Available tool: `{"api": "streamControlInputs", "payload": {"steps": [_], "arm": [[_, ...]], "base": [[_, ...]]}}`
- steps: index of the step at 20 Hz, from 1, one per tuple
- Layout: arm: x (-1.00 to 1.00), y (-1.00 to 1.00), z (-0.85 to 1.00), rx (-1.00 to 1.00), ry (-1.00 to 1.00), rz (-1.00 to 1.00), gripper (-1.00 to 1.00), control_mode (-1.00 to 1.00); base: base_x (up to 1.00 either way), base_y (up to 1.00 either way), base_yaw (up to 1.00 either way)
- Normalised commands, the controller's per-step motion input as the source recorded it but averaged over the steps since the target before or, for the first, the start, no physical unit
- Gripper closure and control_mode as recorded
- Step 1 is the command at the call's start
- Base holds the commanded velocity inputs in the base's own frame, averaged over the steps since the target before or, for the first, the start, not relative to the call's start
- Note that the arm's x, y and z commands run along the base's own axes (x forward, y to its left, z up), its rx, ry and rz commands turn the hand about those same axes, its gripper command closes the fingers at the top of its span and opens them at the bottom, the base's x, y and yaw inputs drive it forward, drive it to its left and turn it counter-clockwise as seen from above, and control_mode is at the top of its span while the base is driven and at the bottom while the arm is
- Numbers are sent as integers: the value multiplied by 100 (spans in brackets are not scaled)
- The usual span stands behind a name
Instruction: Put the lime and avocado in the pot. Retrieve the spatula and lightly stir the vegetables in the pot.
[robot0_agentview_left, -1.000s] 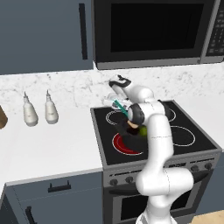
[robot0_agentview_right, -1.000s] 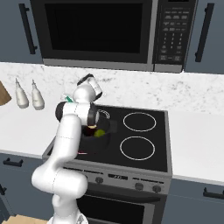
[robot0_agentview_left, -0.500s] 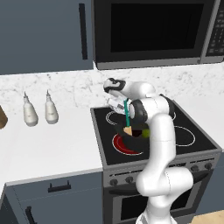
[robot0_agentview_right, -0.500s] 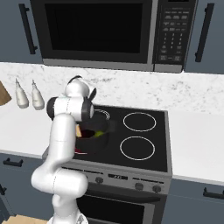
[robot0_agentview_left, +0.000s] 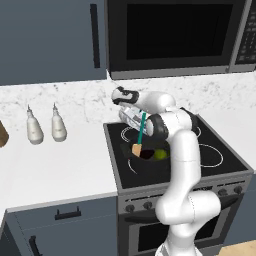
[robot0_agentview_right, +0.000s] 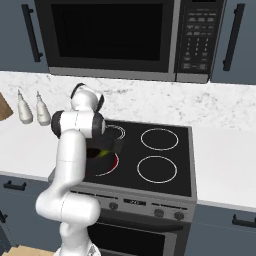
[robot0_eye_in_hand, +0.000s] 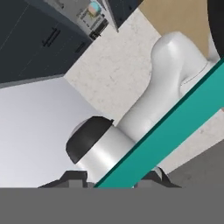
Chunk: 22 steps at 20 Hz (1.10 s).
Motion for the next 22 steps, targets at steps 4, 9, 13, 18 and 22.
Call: {"api": "streamControlInputs", "payload": {"steps": [4, 9, 13, 18, 22], "arm": [[-6, -65, 16, 1, 0, -8, 100, -100], [6, -66, 12, 0, 1, -10, 100, -100], [5, -24, -42, 0, 1, -1, 100, -100], [-2, -9, -39, 2, -3, 0, 100, -100], [-40, -11, 8, 6, -3, 0, 100, -100]], "base": [[0, 0, 0], [0, 0, 0], [0, 0, 0], [0, 0, 0], [0, 0, 0]]}}
